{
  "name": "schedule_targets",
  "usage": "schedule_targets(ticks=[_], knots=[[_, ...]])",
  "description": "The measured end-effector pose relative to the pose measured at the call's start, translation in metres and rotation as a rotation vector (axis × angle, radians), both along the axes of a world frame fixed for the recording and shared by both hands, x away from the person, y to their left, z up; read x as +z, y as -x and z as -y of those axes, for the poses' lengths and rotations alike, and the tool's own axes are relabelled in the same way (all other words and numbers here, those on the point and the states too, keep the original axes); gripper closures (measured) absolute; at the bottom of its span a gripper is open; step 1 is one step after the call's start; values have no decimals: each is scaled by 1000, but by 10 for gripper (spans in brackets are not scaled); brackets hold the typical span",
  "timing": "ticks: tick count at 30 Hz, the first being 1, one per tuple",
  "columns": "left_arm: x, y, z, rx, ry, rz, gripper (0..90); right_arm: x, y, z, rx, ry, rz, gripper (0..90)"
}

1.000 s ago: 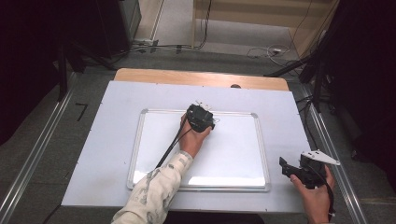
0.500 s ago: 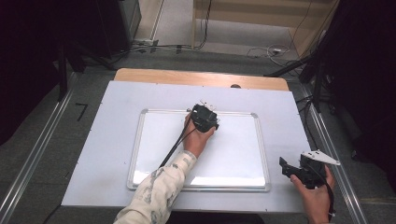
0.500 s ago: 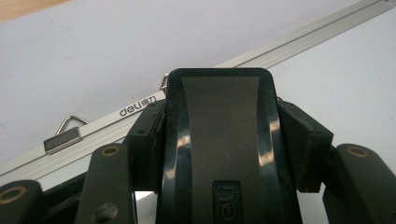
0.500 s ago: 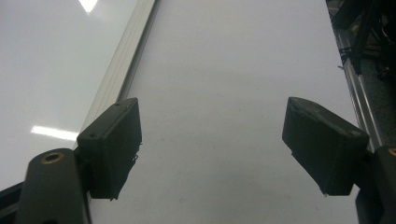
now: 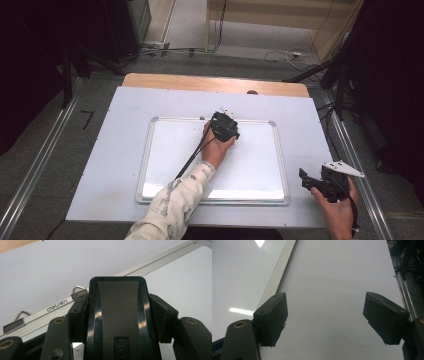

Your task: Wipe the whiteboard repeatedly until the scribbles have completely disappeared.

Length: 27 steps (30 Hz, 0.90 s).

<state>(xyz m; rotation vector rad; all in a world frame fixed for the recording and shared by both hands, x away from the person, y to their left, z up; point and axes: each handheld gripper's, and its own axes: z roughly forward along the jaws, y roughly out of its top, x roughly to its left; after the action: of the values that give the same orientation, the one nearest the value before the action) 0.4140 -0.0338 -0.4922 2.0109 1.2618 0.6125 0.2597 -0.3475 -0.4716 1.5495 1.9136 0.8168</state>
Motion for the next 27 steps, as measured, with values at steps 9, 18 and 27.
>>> schedule_targets(ticks=[9,18,27], knots=[[0,-2,11,-14,2,0,411,0,0,0,1,0,2,185],[0,-2,11,-16,10,-4,409,0,1,1,-1,2,4,184],[0,-2,10,-12,20,-11,391,0,1,2,-1,4,3,184]])
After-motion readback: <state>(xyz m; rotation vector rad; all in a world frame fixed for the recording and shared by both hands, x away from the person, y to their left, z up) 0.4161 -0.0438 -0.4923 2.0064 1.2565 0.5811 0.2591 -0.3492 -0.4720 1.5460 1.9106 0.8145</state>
